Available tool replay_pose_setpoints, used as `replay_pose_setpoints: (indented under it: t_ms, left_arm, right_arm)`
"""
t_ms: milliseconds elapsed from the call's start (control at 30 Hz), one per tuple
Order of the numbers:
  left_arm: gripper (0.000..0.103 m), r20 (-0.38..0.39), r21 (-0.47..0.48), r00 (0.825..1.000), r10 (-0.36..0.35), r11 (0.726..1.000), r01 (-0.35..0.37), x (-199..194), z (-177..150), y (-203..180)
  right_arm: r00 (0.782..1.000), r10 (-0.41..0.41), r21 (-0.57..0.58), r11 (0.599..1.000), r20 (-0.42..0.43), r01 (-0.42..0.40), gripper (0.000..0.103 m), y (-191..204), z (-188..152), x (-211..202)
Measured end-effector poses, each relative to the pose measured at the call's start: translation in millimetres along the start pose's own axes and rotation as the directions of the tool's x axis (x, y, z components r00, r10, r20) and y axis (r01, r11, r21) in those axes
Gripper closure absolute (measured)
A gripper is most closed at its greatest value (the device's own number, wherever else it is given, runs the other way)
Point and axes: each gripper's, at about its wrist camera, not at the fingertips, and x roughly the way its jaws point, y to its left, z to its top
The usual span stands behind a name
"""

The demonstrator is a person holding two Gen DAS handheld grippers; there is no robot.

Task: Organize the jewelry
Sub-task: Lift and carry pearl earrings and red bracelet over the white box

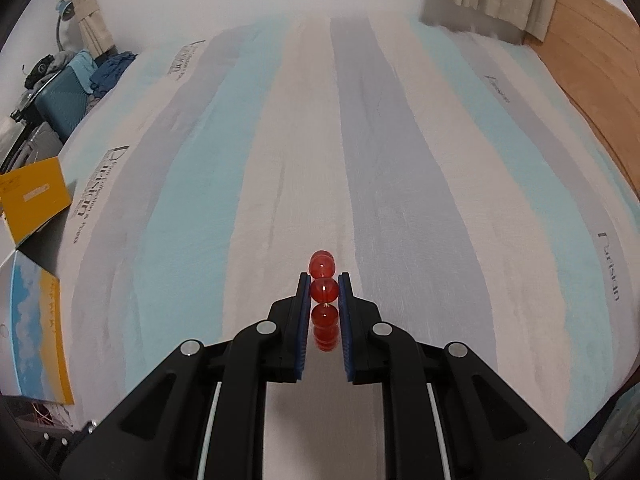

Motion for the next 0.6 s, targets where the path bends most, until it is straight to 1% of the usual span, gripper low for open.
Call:
replay_pose_setpoints:
  t_ms: [300,533,600]
  left_arm:
    - [0.093,0.051,-0.051,0.999,0.003,0.999,0.0,-40,7,22]
    - [0.093,0.087,-0.089,0.996,0.024,0.996,-0.016,-71,13,56]
    - [0.093,0.092,-0.109,0.996,0.016,0.994,-0.006,-82,12,71]
  right_arm:
    - [0.998,0.043,-0.025,0.999,0.039,-0.042,0.09,25,-7,-46]
    - [0.993,0.084,-0.075,0.994,0.077,-0.078,0.09,67,-11,-85]
    - [0.991,0.103,-0.095,0.991,0.09,-0.094,0.09,83,-12,-97]
